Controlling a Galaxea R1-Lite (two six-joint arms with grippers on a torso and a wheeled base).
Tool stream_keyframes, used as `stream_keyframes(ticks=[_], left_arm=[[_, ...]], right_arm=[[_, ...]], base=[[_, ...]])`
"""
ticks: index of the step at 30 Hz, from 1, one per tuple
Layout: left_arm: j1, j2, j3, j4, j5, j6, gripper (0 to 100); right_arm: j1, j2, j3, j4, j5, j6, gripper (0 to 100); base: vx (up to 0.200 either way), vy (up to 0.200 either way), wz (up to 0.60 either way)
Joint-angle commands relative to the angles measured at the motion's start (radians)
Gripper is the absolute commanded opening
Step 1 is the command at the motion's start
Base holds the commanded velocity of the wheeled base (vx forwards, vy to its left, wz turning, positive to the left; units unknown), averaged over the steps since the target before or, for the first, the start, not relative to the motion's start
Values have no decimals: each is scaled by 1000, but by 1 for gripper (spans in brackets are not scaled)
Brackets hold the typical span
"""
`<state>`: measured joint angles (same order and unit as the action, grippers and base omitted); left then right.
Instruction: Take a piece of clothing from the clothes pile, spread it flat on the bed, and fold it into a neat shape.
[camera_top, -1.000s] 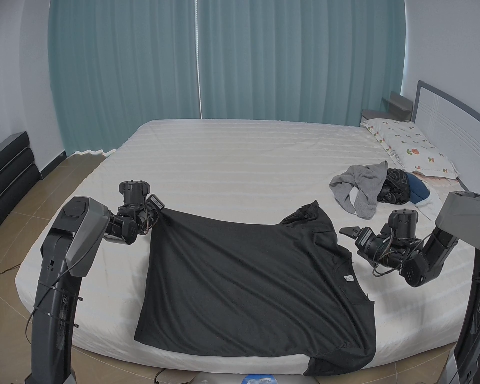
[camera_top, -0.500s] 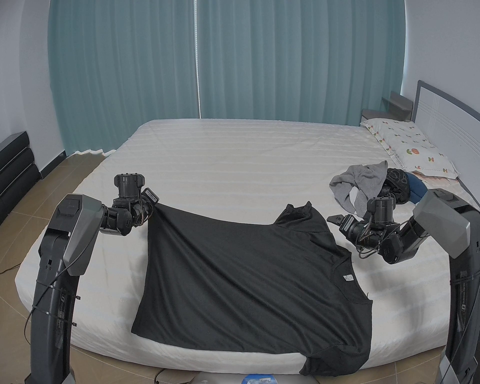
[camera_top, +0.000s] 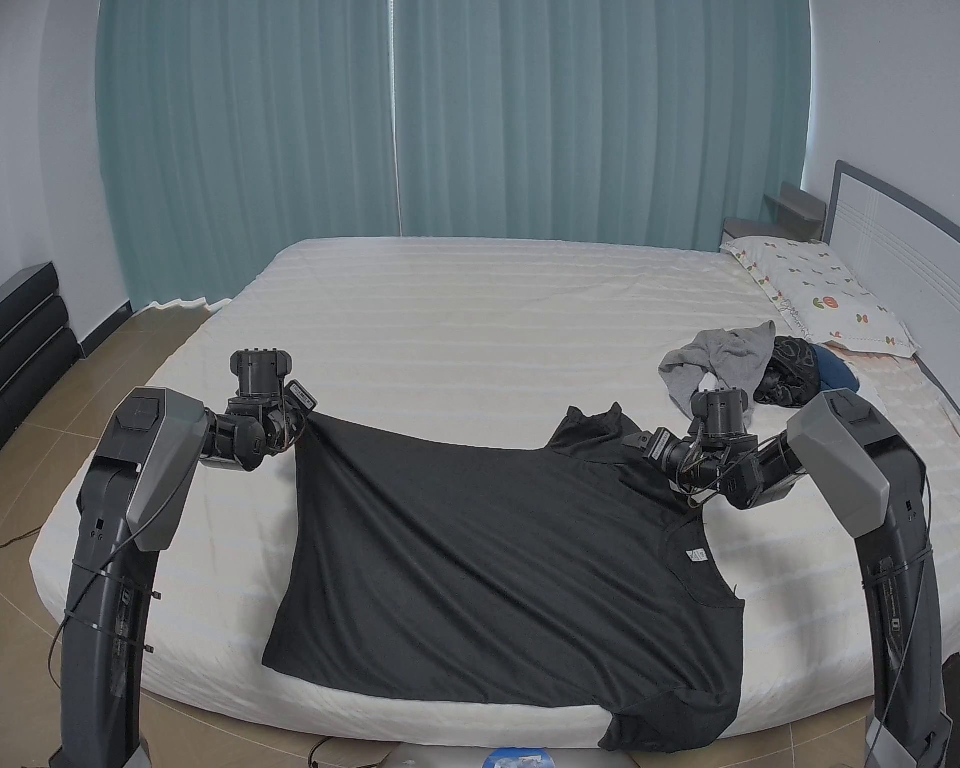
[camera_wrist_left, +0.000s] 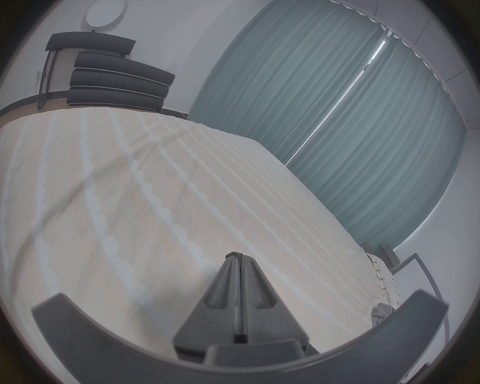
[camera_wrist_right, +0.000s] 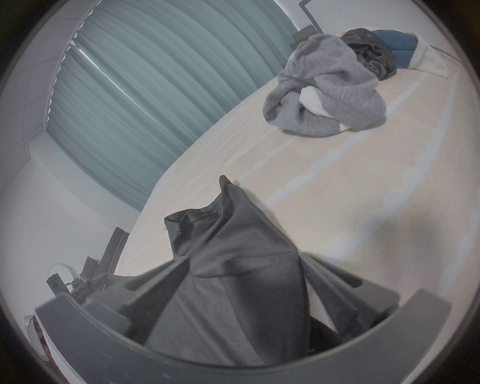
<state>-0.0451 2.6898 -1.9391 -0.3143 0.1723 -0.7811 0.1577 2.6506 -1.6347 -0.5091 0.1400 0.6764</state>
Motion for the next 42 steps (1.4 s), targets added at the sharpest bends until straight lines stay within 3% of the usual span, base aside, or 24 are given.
stream_keyframes(ticks=[1, 6, 17, 29, 30, 37, 42], left_arm=[[1, 5, 3, 1, 3, -1, 0], [-4, 7, 3, 12, 3, -1, 0], [-1, 38, -49, 14, 42, -1, 0], [4, 70, -61, 1, 38, 3, 0], [2, 74, -61, 3, 35, 3, 100], [2, 85, -61, 6, 33, 3, 100], [13, 31, -24, 14, 41, -4, 100]], right_arm=[[2, 54, -73, 35, -7, 2, 0], [-6, 84, -182, 34, -85, 3, 0], [-12, 127, -363, -22, -184, 6, 0], [-9, 180, -365, -78, -194, -17, 0], [-9, 186, -365, -78, -195, -23, 100], [-12, 181, -361, -80, -194, -24, 100], [-46, 49, -206, -126, -178, -14, 100]], base=[[0, 0, 0], [0, 0, 0], [0, 0, 0], [0, 0, 0], [0, 0, 0], [0, 0, 0], [0, 0, 0]])
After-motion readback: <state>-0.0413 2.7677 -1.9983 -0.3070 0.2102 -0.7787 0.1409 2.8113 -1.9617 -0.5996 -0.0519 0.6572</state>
